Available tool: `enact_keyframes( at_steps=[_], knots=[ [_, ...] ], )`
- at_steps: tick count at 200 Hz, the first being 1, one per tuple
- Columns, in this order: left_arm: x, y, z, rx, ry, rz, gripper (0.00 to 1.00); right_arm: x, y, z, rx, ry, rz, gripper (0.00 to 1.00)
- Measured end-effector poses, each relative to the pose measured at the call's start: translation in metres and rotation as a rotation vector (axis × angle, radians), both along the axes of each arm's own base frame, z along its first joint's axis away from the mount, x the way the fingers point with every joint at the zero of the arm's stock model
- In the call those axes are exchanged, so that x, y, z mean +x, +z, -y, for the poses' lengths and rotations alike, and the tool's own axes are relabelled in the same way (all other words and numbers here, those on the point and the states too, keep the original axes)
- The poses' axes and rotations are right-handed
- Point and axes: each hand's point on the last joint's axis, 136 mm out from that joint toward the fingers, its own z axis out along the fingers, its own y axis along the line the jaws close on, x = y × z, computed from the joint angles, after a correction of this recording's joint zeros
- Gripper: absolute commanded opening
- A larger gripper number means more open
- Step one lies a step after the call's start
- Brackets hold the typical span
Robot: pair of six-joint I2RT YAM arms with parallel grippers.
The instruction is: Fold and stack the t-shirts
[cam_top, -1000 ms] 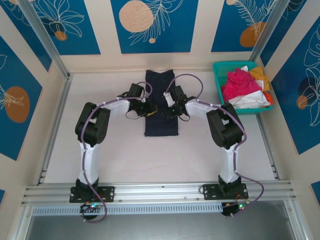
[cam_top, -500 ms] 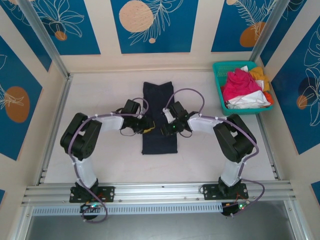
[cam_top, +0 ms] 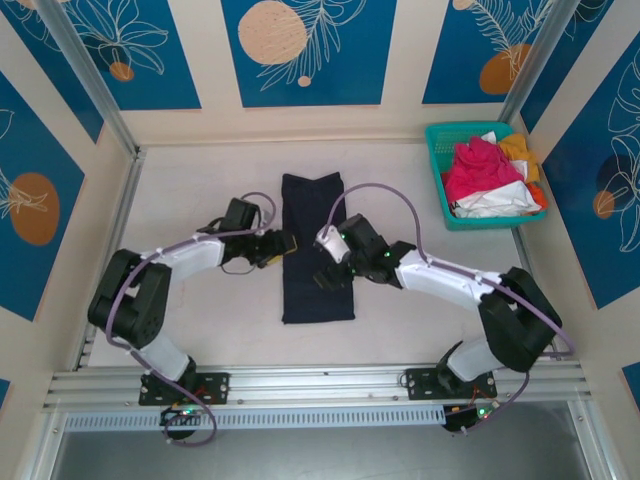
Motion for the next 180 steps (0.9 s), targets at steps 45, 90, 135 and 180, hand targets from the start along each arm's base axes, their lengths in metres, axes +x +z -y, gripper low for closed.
enact_keyframes(
  at_steps=[45,90,135,180],
  knots=[
    [0.020,0.017,-0.053,0.067,0.094,0.061,0.77,-0.073,-0.006,-0.031,-0.132,0.422,0.126,0.69],
    [0.018,0.010,-0.064,0.092,0.105,0.046,0.78,-0.102,-0.023,-0.043,-0.249,0.613,0.127,0.55],
    [0.011,0.001,-0.065,0.097,0.102,0.022,0.79,-0.098,-0.049,-0.040,-0.328,0.655,0.092,0.49],
    [0.011,0.001,-0.066,0.097,0.104,0.022,0.79,-0.092,-0.069,-0.033,-0.372,0.653,0.052,0.50]
  ],
)
